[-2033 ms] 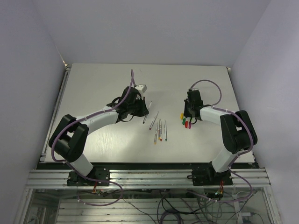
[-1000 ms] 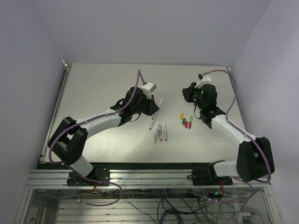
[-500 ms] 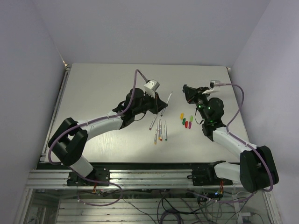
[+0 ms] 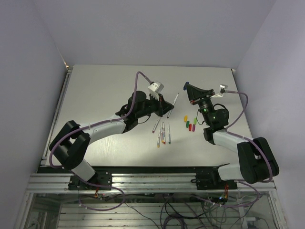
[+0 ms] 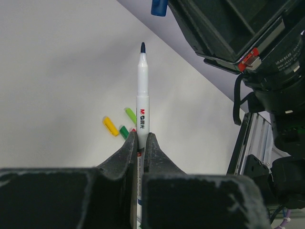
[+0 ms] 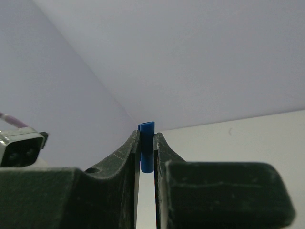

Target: Insert the pens into the pen caps

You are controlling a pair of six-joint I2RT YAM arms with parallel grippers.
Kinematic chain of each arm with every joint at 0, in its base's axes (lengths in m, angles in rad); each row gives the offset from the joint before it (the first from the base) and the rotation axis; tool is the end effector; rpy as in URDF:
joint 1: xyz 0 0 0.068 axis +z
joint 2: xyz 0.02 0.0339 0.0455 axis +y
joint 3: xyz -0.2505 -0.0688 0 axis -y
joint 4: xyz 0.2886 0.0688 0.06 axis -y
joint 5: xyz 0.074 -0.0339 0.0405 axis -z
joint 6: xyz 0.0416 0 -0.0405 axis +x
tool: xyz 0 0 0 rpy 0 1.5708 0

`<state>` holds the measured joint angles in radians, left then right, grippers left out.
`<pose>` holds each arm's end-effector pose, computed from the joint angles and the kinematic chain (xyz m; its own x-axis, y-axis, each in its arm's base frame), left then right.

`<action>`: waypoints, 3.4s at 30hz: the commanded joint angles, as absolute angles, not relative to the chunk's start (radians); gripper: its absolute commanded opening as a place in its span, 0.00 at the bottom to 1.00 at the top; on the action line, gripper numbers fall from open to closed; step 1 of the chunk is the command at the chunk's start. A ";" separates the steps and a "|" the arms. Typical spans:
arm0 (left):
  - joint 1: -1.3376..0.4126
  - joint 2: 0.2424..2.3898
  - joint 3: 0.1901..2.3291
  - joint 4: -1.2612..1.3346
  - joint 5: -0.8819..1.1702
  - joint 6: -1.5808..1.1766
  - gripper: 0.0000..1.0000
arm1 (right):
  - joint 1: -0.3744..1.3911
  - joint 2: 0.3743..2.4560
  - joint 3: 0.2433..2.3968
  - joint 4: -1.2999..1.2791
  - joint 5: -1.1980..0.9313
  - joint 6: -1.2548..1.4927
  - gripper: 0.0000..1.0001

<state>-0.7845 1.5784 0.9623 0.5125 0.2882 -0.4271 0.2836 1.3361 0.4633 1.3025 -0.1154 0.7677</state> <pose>0.2786 -0.2948 0.2344 -0.4301 -0.1318 -0.8931 0.7683 0.4661 -0.4388 0.2848 0.0880 0.2226 0.0249 0.7258 -0.6874 -0.5501 0.5841 0.5968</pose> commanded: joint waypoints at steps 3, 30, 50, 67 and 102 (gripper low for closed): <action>-0.795 1.564 0.948 0.598 0.339 -0.447 0.07 | 0.288 1.400 0.448 1.547 -0.190 0.844 0.00; -0.798 1.567 0.960 0.621 0.332 -0.447 0.07 | 0.289 1.454 0.453 1.566 -0.246 0.885 0.00; -0.798 1.563 0.953 0.730 0.259 -0.457 0.07 | 0.290 1.528 0.435 1.631 -0.373 1.006 0.00; -0.797 1.498 0.977 0.899 0.237 -0.426 0.07 | 0.291 1.573 0.447 1.691 -0.543 1.071 0.02; -0.787 1.408 1.036 1.043 0.172 -0.345 0.07 | 0.373 1.375 0.471 1.181 -0.478 0.771 0.00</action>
